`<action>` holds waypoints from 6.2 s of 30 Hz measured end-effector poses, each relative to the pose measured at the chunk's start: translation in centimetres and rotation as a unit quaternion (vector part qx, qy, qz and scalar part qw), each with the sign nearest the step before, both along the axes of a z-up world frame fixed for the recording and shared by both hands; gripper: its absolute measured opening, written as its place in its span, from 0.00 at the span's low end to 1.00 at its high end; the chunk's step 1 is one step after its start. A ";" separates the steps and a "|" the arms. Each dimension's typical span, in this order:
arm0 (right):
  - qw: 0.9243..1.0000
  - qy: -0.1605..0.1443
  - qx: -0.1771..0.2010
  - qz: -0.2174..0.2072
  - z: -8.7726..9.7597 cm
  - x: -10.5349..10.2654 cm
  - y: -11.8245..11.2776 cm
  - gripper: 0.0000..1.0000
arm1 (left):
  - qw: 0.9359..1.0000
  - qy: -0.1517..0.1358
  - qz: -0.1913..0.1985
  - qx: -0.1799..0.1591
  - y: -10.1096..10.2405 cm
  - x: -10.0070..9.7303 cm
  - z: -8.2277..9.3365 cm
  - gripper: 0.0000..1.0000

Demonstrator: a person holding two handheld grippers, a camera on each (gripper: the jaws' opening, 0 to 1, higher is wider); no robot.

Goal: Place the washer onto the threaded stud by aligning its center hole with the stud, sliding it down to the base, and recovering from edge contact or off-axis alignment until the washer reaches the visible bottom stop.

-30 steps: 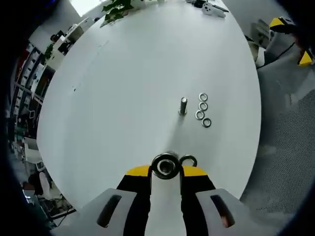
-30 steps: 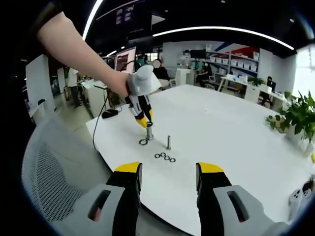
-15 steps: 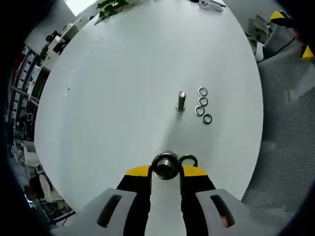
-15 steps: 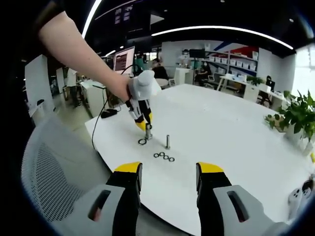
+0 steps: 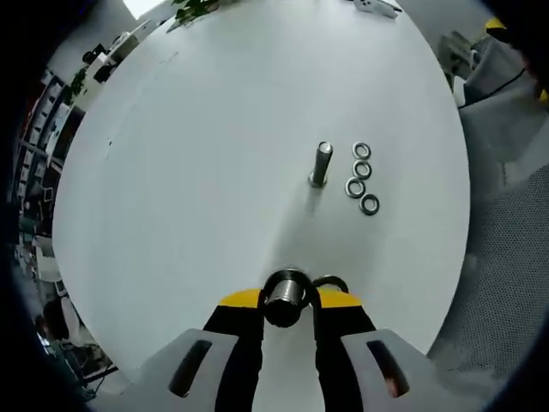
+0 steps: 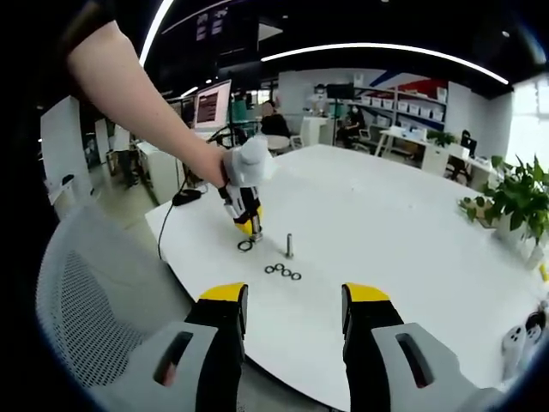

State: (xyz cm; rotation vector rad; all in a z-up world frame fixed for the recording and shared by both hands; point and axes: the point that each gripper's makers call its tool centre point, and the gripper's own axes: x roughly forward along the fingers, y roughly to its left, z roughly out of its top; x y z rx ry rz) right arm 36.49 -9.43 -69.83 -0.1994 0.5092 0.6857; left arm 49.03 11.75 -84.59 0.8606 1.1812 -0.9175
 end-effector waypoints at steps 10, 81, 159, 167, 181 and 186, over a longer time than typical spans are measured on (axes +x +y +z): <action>1.000 0.002 0.001 0.001 0.0 0.0 0.0 0.46 | 1.000 0.009 0.018 -0.003 -0.1 0.1 -0.6 0.20; 0.999 0.012 0.013 0.036 -0.1 -0.8 1.2 0.45 | 0.977 -0.002 0.204 -0.068 1.5 -6.2 1.0 0.27; 1.000 0.009 0.006 0.015 -0.2 -0.3 0.5 0.45 | 0.986 0.020 0.160 -0.041 1.6 -5.7 -1.3 0.22; 1.000 0.009 0.006 0.017 -0.2 -0.3 0.6 0.45 | 0.986 0.018 0.163 -0.034 1.5 -5.8 -1.3 0.21; 1.000 0.010 0.007 0.016 -0.2 -0.3 0.5 0.45 | 0.985 0.009 0.166 -0.042 1.5 -5.9 -1.3 0.20; 1.000 0.010 0.007 0.018 -0.2 -0.4 0.5 0.45 | 0.983 0.010 0.178 -0.045 1.5 -5.9 -1.3 0.20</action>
